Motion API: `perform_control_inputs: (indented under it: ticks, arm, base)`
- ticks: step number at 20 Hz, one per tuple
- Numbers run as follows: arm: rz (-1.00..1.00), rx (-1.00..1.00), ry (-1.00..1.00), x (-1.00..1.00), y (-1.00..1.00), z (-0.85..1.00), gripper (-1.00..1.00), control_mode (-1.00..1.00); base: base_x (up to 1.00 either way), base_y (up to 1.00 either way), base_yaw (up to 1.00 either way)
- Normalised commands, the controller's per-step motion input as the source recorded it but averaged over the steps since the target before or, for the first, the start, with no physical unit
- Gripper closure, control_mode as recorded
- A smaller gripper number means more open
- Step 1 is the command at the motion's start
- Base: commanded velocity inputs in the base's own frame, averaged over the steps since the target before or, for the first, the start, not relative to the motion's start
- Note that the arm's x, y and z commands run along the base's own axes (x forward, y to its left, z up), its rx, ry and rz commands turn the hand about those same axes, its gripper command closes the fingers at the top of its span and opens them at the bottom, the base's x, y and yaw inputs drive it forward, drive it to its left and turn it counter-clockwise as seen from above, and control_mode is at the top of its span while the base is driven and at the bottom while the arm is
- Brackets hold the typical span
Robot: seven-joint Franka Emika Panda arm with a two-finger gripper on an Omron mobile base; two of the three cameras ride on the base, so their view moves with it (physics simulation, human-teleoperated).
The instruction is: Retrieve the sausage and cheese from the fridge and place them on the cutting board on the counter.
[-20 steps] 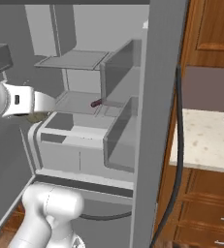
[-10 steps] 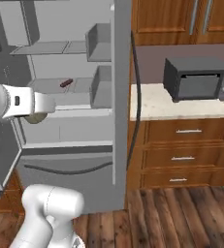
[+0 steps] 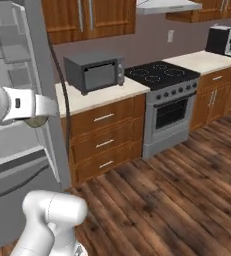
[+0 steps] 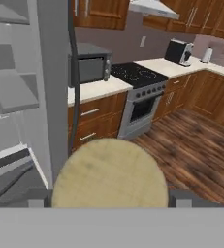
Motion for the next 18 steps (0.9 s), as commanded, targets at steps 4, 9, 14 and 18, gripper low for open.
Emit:
perform_control_inputs:
  ticks: [4,9,14,18]
  arm:
    - [0.0,0.0,0.0,0.0,0.0,0.0,1.0,1.0]
    - [0.0,0.0,0.0,0.0,0.0,0.0,1.0,1.0]
    - [0.0,0.0,0.0,0.0,0.0,0.0,1.0,1.0]
    - [0.0,0.0,0.0,0.0,0.0,0.0,1.0,1.0]
  base:
    - [0.0,-0.79,-0.77]
    - [0.0,-0.98,-0.7]
    - [0.03,-1.0,-0.62]
    - [0.22,-1.0,-0.57]
